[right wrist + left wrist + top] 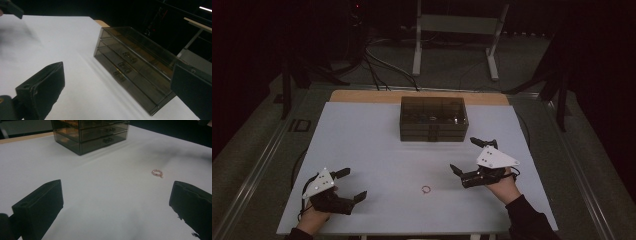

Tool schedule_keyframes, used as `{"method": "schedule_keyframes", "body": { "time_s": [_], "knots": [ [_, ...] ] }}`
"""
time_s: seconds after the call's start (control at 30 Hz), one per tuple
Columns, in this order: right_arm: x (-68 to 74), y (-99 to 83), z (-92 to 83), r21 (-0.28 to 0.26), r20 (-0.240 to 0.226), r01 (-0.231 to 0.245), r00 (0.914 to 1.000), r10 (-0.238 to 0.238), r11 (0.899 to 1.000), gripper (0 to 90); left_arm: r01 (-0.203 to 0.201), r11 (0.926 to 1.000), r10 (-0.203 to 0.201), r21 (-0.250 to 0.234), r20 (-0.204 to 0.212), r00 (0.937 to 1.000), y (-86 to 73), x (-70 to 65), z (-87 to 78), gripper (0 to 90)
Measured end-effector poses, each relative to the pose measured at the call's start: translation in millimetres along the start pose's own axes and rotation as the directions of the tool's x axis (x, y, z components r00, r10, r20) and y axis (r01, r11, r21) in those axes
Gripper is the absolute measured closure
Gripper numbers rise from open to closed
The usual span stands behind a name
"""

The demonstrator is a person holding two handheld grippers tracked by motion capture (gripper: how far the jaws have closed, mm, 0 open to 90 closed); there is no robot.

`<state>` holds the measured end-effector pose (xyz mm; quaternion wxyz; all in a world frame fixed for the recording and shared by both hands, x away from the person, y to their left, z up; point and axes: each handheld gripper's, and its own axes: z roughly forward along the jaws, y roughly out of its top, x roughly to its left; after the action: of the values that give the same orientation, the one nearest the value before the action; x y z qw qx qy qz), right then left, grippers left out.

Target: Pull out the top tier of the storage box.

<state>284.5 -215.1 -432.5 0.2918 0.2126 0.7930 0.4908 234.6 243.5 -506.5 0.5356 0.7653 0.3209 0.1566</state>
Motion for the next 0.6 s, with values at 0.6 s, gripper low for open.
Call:
{"method": "schedule_keyframes", "body": {
  "time_s": [0.6],
  "knots": [
    [-10.4, 7.1, 24.3, 0.055, 0.016, 0.071, 0.9973, -0.072, 0.996, 0.0, 0.003, 1.0, -0.003, -0.004, 0.003, 1.0, 0.1, 0.0, 0.1, 0.0]
  ]
}}
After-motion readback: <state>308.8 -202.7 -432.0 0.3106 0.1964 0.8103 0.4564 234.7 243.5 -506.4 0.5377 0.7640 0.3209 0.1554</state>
